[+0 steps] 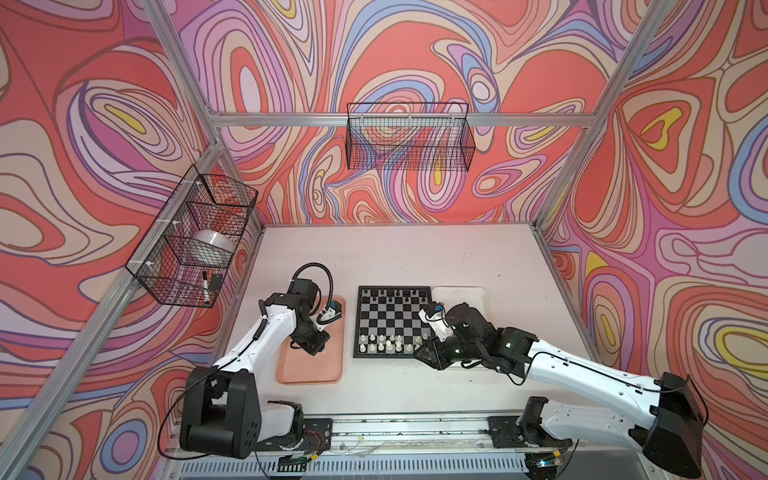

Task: Set up the chess pieces on the board
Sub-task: 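Raise the left gripper and swing it back over the pink tray, then lower the open left gripper onto the last white pawn in the tray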

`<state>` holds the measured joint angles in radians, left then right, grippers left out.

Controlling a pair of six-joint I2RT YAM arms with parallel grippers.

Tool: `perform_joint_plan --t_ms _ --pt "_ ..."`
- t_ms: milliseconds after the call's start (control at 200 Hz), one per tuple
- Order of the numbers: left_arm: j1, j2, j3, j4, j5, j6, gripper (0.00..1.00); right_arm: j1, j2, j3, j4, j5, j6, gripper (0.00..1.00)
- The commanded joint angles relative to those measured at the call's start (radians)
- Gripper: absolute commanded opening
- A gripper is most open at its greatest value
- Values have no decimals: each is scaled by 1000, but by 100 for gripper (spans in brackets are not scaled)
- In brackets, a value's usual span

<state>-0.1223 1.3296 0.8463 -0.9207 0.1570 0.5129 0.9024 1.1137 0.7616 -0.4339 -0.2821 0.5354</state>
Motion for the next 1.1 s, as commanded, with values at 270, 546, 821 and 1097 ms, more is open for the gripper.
perform_joint_plan --t_ms 270,546,821,1097 --pt "7 71 -34 78 20 45 31 -4 -21 18 -3 14 -7 33" --pt "7 86 -55 103 10 54 28 -4 -9 25 -3 15 -12 33" --pt "7 101 -53 113 10 55 25 -4 -8 23 -2 15 -13 33" --pt "5 112 -52 121 12 53 25 -5 -18 13 0 18 -6 33"
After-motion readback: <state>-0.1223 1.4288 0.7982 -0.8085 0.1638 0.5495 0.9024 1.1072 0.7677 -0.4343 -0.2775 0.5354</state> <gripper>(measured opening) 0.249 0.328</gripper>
